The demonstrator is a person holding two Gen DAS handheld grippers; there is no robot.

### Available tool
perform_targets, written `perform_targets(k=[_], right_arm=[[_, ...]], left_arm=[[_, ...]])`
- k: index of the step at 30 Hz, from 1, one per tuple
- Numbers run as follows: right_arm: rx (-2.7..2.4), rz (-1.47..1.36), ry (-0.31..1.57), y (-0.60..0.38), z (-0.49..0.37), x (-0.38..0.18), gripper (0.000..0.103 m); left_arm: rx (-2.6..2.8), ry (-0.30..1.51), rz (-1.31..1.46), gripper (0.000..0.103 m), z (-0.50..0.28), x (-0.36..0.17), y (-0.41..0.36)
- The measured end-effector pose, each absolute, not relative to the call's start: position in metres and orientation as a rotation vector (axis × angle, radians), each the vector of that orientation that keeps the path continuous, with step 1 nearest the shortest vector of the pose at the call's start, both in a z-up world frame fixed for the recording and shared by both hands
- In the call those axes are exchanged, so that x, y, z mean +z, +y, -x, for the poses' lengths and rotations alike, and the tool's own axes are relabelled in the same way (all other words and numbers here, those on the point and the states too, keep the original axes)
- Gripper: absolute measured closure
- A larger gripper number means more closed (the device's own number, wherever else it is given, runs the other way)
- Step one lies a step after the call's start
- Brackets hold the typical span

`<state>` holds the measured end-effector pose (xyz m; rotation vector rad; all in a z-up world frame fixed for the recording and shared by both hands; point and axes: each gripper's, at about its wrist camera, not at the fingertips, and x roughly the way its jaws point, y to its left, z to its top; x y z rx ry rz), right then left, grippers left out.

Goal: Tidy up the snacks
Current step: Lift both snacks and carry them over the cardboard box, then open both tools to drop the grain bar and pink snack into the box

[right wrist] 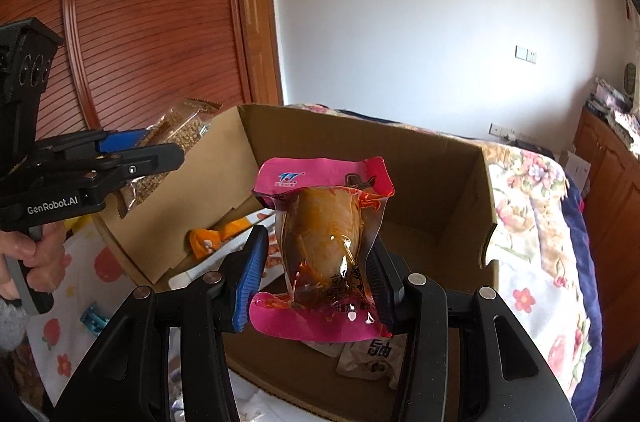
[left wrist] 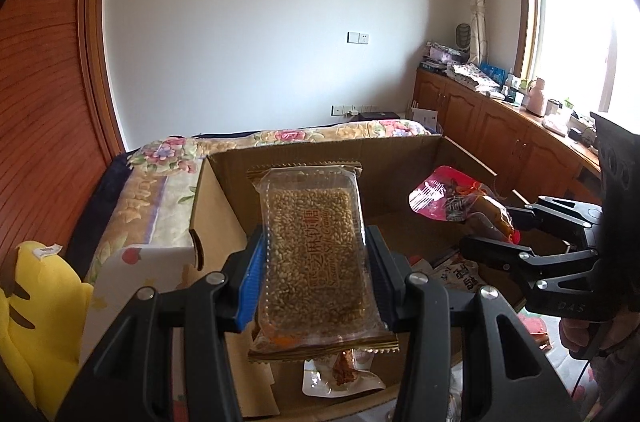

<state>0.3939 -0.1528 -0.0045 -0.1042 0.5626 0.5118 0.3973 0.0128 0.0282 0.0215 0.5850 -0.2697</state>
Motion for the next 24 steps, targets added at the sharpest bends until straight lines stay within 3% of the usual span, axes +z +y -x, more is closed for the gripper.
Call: perform_targets(k=[24], right_arm=[[0.504,0.094,0.597,-0.156,-0.403,-0.015,0.051]], left_arm=[[-0.252,0.592,-0.031,0.049,-0.395,0.012,0.012]])
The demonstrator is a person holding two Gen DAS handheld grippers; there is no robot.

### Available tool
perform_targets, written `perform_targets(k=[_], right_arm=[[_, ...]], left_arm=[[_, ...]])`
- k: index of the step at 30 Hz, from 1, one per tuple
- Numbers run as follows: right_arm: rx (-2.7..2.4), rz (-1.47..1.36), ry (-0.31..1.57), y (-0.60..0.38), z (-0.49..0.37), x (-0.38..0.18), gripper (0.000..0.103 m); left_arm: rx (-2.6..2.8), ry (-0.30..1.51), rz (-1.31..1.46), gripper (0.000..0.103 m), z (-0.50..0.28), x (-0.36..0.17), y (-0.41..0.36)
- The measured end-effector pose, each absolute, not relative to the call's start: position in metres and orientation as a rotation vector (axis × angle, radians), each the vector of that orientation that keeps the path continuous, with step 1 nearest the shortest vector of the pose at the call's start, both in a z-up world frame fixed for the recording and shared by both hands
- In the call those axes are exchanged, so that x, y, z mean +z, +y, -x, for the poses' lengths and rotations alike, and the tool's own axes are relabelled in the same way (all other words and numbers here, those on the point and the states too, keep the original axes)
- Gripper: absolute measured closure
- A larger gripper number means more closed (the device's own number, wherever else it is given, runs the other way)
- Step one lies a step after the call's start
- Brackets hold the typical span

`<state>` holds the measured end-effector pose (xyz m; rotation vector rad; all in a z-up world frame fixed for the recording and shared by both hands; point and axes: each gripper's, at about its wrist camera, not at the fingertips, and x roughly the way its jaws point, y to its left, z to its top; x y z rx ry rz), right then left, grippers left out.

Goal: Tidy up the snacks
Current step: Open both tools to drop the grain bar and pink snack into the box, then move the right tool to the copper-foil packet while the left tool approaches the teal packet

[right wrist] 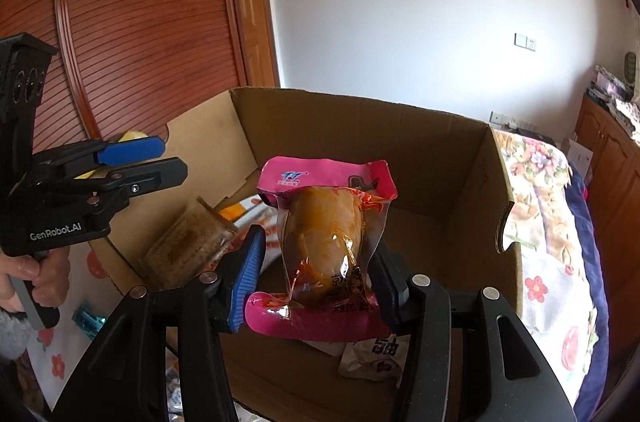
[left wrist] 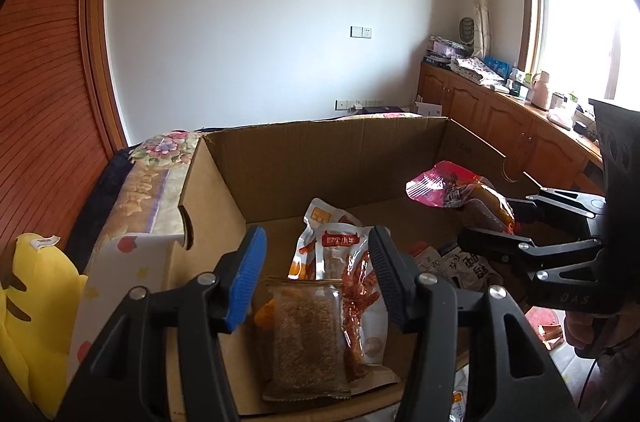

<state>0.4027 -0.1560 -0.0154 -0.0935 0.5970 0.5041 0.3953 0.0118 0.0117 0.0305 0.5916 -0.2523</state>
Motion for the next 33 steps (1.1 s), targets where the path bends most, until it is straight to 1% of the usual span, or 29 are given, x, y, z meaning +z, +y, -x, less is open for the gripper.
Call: perform_targets(k=[3,4,6,13,21,27,33], right_arm=[[0.496,0.096,0.599,-0.156,-0.401,-0.015,0.049],[0.497,0.094,0.597,-0.156,-0.401,-0.015,0.044],[0.491,0.102,0.590,-0.156,-0.399,-0.012,0.041],[0.474,0.118,0.570,-0.157,-0.382,0.000,0.041],[0.459,0.123,0.554,-0.171,-0.339,0.017,0.041],[0.438,0.124,0.553,-0.185,-0.305,0.024,0.041],[0.410,0.129,0.566,-0.200,-0.279,0.021,0.041]], left_arm=[[-0.253,0.589,-0.034,0.049,-0.391,0.013,0.013],[-0.253,0.587,-0.039,0.049,-0.388,0.014,0.012],[-0.259,0.576,-0.050,0.049,-0.382,0.017,0.012],[-0.261,0.562,-0.063,0.048,-0.359,0.029,0.014],[-0.267,0.563,-0.075,0.048,-0.325,0.037,0.013],[-0.265,0.574,-0.082,0.048,-0.299,0.035,0.015],[-0.258,0.600,-0.088,0.047,-0.277,0.022,0.020]])
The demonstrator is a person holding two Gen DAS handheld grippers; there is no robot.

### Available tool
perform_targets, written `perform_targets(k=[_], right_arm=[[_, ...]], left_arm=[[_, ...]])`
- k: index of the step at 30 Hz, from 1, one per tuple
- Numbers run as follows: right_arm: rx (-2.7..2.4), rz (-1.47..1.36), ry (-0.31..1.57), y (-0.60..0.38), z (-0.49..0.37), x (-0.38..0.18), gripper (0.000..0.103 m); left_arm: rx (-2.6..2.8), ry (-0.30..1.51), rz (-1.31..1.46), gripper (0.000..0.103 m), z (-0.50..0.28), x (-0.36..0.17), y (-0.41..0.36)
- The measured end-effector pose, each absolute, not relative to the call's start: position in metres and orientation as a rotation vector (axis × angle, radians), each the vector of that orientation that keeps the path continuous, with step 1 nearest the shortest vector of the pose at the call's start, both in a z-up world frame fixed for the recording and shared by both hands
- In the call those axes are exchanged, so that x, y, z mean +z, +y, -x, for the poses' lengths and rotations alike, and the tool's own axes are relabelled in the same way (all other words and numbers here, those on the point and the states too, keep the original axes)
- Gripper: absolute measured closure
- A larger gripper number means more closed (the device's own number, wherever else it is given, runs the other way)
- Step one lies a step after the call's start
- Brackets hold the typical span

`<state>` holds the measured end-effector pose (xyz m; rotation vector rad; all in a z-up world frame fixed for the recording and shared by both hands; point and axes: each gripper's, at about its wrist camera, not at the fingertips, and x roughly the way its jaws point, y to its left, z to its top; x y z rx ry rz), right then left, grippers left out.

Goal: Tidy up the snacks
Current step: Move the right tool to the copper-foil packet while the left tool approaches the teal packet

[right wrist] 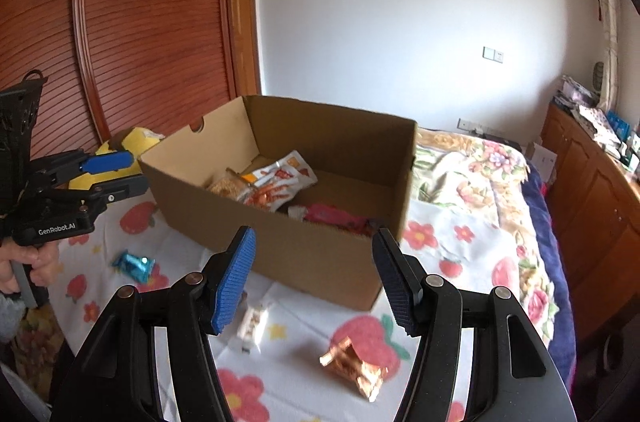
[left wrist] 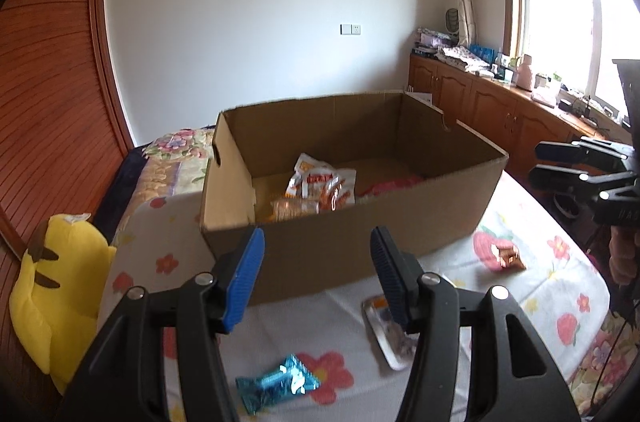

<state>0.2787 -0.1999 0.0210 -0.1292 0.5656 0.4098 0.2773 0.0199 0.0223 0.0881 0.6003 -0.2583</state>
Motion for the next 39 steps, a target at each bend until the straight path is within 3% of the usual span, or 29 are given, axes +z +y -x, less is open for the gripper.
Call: perform_targets(k=[16,39], right_arm=[[0.342,0.104,0.687,-0.234,-0.267,-0.042,0.041],[0.393,0.064,0.825,-0.245,-0.290,-0.094,0.041]], left_arm=[[-0.235,0.676,-0.060,0.047,-0.253,-0.042,0.030],[-0.216,0.713,-0.044,0.047,-0.249,-0.063,0.031]])
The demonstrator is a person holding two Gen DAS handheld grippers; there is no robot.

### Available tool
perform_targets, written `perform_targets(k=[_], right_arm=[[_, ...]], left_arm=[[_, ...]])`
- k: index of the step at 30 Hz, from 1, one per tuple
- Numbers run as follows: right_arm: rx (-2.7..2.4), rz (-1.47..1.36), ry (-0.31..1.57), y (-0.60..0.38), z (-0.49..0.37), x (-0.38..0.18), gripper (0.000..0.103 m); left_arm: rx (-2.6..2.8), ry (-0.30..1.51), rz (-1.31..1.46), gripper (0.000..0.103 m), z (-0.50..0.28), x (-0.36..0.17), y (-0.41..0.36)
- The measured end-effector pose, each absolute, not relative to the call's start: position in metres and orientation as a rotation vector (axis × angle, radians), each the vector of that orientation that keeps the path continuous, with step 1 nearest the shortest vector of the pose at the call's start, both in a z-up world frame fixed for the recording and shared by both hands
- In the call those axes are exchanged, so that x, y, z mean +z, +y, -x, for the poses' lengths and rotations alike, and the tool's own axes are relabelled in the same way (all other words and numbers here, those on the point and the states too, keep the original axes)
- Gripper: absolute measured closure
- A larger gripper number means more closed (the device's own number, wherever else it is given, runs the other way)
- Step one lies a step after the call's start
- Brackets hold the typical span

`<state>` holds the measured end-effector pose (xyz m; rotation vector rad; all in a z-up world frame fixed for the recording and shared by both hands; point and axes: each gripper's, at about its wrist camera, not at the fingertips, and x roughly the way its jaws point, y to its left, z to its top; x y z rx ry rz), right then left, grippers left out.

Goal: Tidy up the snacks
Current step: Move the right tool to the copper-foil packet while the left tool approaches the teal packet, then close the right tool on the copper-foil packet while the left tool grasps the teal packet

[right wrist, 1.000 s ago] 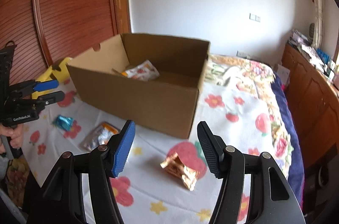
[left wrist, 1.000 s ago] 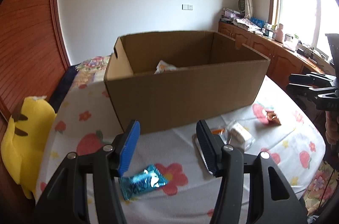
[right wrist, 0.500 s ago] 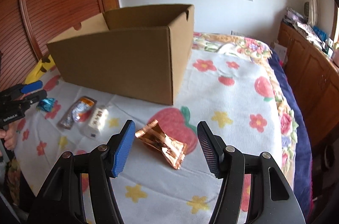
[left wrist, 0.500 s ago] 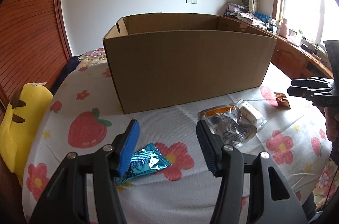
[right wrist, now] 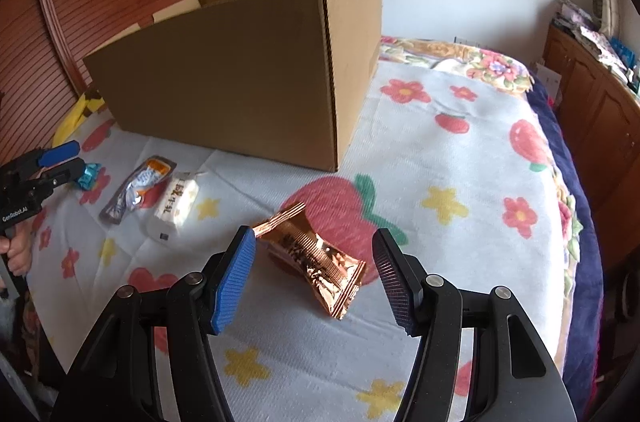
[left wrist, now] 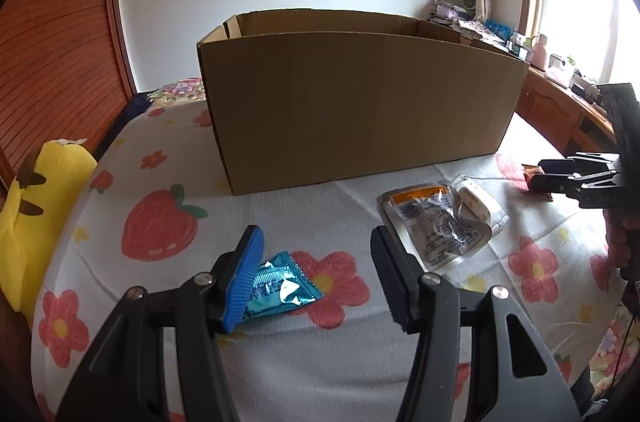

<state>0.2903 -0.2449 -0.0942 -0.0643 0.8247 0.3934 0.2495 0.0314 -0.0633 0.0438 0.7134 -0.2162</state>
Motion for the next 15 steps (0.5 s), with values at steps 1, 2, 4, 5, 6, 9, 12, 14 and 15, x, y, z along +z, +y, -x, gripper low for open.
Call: perform_targets(k=[1,2,4,5,6,9,12,14,15], right_arm=[[0.396,0.064,0.832,-0.244,-0.291,-0.096,0.041],[0.400,0.066,0.839,-0.243,-0.291,-0.097,0.041],[0.414,0.071,0.852,-0.240,-0.290,-0.099,0.041],[0.421,0.076,0.859,-0.238,-0.289,-0.099,0.042],[0.426,0.082,0.860,-0.236,-0.288,-0.099,0.042],[0.439,0.099,0.854,-0.230,-0.285,-0.097,0.043],[0.447,0.111,0.855,-0.225,-0.285,-0.096,0.047],[0.437,0.138,0.853,-0.222,-0.285,-0.096,0.047],[0.432,0.153,0.853,-0.221,-0.285,-0.097,0.047]], left_arm=[[-0.216,0.710,-0.045,0.047,-0.249,-0.063,0.032],[-0.215,0.707,-0.047,0.047,-0.248,-0.063,0.031],[-0.213,0.704,-0.053,0.047,-0.247,-0.063,0.031],[-0.214,0.704,-0.054,0.047,-0.247,-0.064,0.031],[-0.214,0.705,-0.056,0.047,-0.247,-0.064,0.030],[-0.214,0.702,-0.056,0.047,-0.247,-0.063,0.030],[-0.212,0.701,-0.060,0.047,-0.246,-0.064,0.030],[-0.210,0.702,-0.063,0.047,-0.245,-0.065,0.030],[-0.211,0.703,-0.062,0.047,-0.245,-0.065,0.031]])
